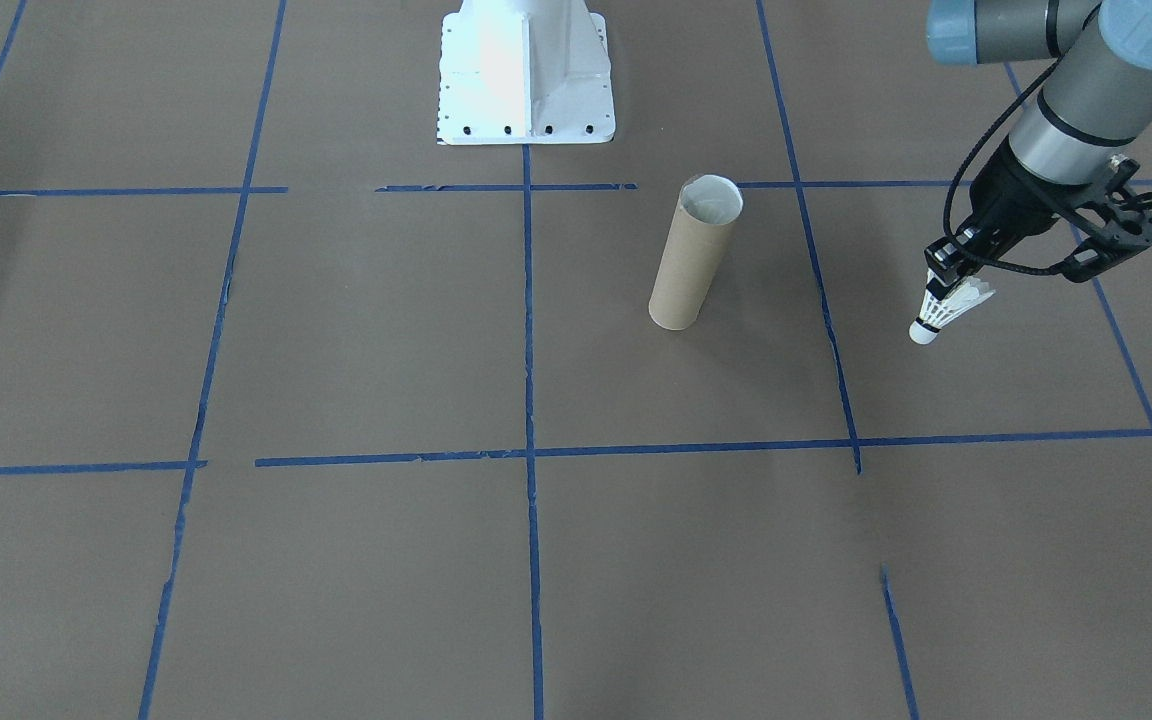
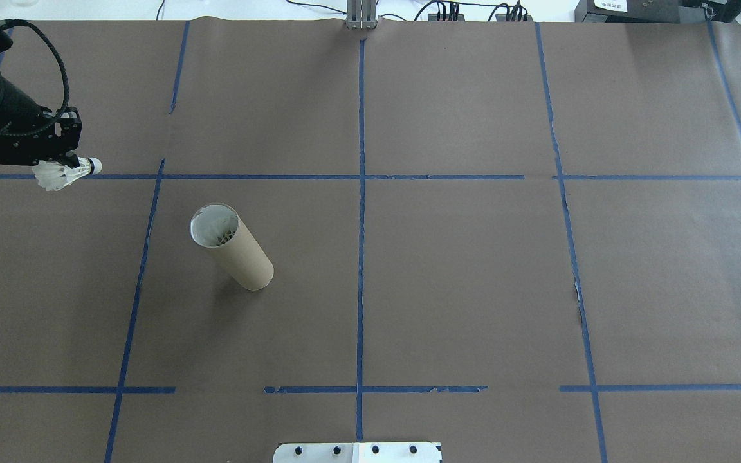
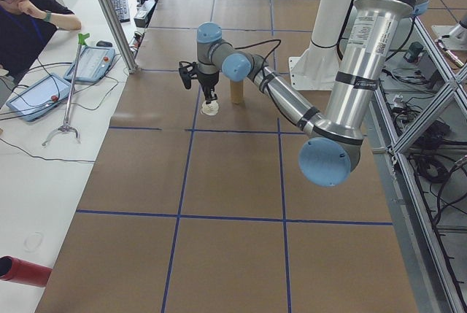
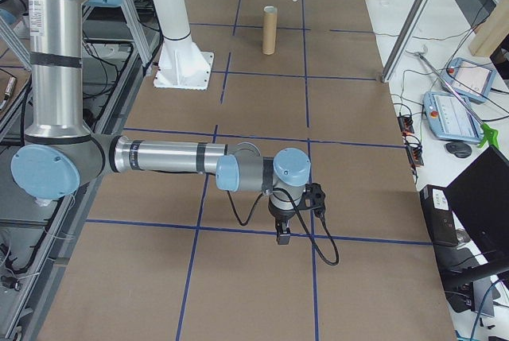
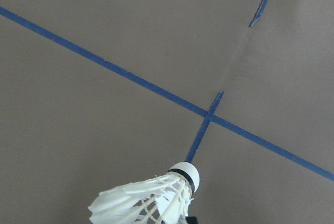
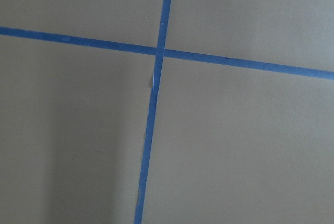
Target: Collect badminton balls into bucket
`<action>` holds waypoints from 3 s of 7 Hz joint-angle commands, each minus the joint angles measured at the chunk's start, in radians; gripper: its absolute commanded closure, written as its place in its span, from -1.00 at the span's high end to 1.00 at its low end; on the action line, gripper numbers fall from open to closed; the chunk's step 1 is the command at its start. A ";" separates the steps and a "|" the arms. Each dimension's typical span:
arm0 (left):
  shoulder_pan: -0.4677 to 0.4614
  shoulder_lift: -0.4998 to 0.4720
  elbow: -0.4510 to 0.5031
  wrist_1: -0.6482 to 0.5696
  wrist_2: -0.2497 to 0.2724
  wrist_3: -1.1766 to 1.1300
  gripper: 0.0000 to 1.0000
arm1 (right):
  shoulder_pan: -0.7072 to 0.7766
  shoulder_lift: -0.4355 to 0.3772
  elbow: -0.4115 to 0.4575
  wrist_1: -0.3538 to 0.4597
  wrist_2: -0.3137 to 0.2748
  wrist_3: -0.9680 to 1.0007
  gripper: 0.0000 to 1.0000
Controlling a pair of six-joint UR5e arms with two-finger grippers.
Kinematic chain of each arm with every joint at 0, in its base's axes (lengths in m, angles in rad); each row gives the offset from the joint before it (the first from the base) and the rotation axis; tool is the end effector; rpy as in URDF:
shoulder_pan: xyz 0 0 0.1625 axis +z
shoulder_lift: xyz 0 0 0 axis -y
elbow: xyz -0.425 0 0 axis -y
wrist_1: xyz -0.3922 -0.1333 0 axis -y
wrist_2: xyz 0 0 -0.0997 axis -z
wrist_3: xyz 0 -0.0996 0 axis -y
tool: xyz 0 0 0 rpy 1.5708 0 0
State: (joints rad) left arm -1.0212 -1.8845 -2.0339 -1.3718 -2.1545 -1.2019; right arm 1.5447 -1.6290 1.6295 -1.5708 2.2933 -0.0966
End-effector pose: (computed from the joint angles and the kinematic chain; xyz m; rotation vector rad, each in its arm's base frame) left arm 0.2151 -0.5012 0.3070 -0.0768 0.8003 -0.4486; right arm 0.0552 -0.4688 0.6612 0.0260 -0.7225 -0.1175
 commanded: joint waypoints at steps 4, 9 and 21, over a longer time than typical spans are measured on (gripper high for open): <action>0.150 -0.485 -0.080 0.724 0.058 0.047 -1.00 | 0.000 0.000 0.001 0.000 0.000 0.000 1.00; 0.274 -0.573 0.006 0.751 0.084 0.036 -1.00 | 0.000 0.000 0.000 0.000 0.000 0.000 1.00; 0.080 -0.466 0.004 0.549 0.075 0.345 1.00 | 0.000 0.000 0.000 0.000 0.000 0.000 1.00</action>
State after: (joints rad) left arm -0.8610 -2.4107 -2.0295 -0.7482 -2.0711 -0.9913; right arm 1.5447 -1.6291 1.6296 -1.5708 2.2933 -0.0966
